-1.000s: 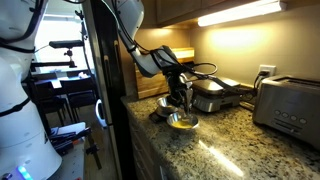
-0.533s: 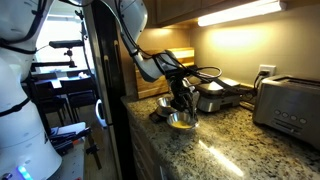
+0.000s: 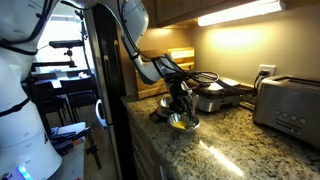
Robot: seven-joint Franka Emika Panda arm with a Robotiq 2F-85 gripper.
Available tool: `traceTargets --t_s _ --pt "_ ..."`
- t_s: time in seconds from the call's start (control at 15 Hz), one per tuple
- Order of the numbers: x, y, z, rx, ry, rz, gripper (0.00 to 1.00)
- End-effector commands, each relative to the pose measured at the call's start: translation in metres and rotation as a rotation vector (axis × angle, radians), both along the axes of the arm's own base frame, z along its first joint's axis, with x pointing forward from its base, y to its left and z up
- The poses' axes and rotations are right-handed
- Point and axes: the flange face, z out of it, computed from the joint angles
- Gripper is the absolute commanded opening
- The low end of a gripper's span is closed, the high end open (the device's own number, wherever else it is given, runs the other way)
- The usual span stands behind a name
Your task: Use the spoon on the counter to scoop some of the contents in the bowl on the left into the bowl on the right
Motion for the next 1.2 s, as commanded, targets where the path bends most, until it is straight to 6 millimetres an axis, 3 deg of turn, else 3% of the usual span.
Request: traceTargets --t_s 0.0,0.4,1.13 --pt "-0.003 0.008 -0.003 -0.006 0.039 0.058 0.04" --pt "-0.002 0.016 -0.011 -0.001 0.075 0.097 0.04" --pt "0.001 0.034 0.006 0.136 -0.025 0.100 0.04"
